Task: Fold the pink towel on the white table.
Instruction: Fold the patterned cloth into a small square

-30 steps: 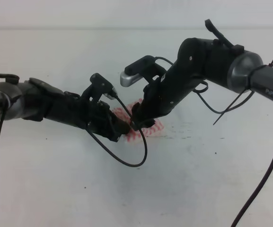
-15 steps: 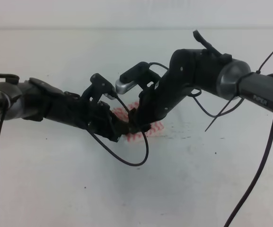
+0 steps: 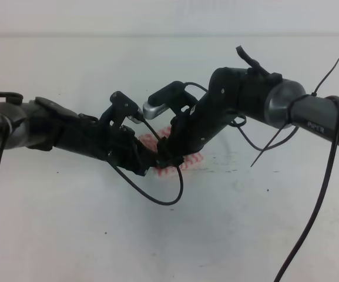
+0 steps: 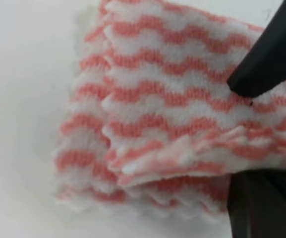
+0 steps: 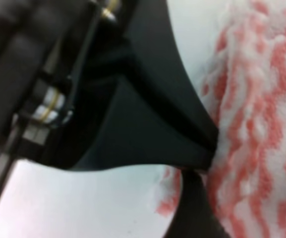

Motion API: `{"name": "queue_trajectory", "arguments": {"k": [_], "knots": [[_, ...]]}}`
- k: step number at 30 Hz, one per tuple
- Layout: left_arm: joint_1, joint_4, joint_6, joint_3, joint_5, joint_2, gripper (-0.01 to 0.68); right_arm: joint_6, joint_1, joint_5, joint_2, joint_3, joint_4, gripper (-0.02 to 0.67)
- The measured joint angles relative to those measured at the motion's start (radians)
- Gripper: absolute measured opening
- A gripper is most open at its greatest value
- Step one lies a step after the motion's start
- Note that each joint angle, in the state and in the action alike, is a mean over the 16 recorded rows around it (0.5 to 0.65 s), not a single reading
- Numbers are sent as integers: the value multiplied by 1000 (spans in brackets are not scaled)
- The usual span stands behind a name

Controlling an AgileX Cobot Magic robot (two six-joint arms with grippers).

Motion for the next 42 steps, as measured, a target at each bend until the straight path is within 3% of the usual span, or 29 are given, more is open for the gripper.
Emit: {"name": "queue_trajectory", "arguments": {"k": [8,23,42], "knots": [[1,2,-1,0,-1,1,-1,2,0,-15,10,0,22,290],[-1,43,2,-2,36,0,-1,27,-1,-46,8,0,30,9],[0,49,4,-2,41,3,-2,47,0,-90,6,0,105,-17]]}}
